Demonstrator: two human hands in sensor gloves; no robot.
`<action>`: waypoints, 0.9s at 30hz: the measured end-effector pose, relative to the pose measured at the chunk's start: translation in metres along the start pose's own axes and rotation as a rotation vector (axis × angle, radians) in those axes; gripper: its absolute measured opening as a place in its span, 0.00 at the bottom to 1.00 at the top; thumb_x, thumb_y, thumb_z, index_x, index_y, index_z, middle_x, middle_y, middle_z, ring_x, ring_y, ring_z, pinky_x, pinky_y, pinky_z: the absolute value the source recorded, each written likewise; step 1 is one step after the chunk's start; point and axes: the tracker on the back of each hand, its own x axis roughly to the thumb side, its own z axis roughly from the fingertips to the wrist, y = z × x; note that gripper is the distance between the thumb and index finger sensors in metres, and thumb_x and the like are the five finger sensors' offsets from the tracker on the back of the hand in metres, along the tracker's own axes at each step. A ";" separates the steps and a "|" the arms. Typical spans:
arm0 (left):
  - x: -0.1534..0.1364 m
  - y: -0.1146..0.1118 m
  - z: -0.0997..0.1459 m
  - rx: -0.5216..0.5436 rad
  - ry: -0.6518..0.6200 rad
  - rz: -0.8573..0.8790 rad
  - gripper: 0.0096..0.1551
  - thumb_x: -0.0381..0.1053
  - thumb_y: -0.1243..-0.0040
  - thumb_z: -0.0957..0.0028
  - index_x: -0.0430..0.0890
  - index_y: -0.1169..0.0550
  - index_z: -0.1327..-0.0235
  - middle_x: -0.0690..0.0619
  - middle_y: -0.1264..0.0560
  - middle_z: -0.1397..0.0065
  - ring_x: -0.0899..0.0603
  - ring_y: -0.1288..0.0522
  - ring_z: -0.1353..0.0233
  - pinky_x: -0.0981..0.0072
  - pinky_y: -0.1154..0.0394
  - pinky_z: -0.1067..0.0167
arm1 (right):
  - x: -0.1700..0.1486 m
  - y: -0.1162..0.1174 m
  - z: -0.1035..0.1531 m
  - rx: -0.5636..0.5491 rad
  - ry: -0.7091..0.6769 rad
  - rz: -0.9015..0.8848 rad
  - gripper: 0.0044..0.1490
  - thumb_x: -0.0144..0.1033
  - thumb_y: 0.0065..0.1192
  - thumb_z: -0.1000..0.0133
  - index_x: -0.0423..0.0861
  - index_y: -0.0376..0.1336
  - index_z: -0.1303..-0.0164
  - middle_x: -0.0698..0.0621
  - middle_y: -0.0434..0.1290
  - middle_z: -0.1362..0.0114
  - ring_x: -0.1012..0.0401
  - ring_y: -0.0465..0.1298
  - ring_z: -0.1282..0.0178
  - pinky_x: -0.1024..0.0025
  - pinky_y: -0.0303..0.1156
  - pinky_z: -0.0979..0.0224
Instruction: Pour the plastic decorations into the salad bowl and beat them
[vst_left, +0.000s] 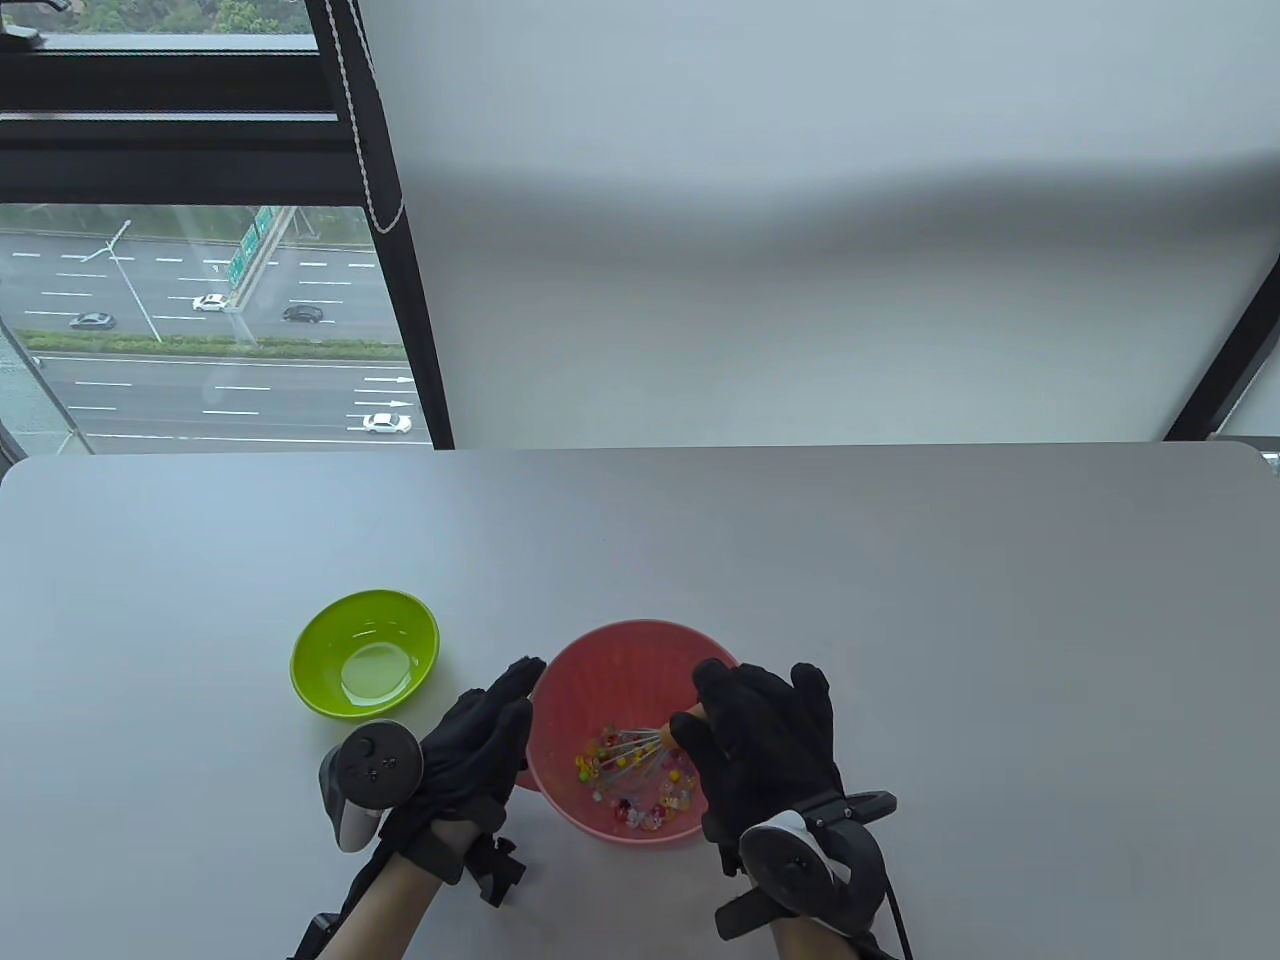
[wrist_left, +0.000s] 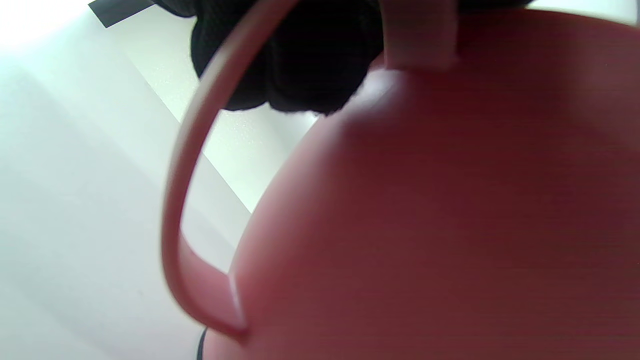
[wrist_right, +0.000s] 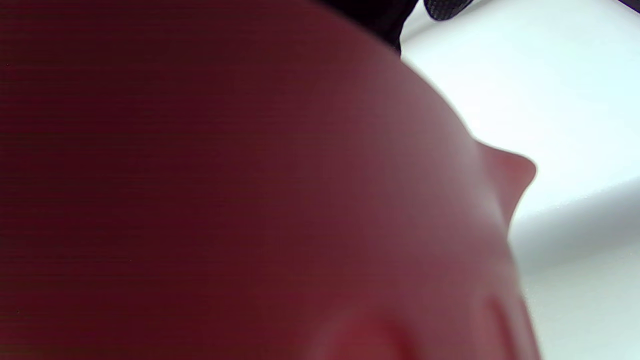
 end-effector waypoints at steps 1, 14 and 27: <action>0.000 0.000 0.000 0.000 0.000 0.000 0.36 0.70 0.60 0.38 0.53 0.32 0.21 0.54 0.18 0.55 0.39 0.23 0.38 0.37 0.45 0.24 | 0.000 0.000 0.000 0.001 -0.002 0.009 0.37 0.64 0.60 0.40 0.63 0.54 0.22 0.65 0.78 0.35 0.62 0.72 0.28 0.51 0.50 0.15; -0.001 0.000 0.000 -0.003 0.001 0.004 0.36 0.70 0.60 0.38 0.53 0.32 0.21 0.55 0.18 0.54 0.39 0.23 0.38 0.37 0.45 0.23 | 0.002 -0.003 0.000 -0.035 -0.044 0.079 0.34 0.61 0.59 0.37 0.65 0.53 0.22 0.64 0.76 0.33 0.60 0.70 0.26 0.50 0.48 0.15; 0.000 0.000 0.000 -0.004 0.002 0.005 0.36 0.70 0.60 0.38 0.53 0.32 0.21 0.54 0.19 0.54 0.39 0.24 0.38 0.37 0.45 0.23 | -0.004 -0.011 -0.001 -0.065 -0.024 0.060 0.35 0.59 0.56 0.35 0.63 0.51 0.19 0.62 0.77 0.36 0.59 0.70 0.27 0.49 0.47 0.15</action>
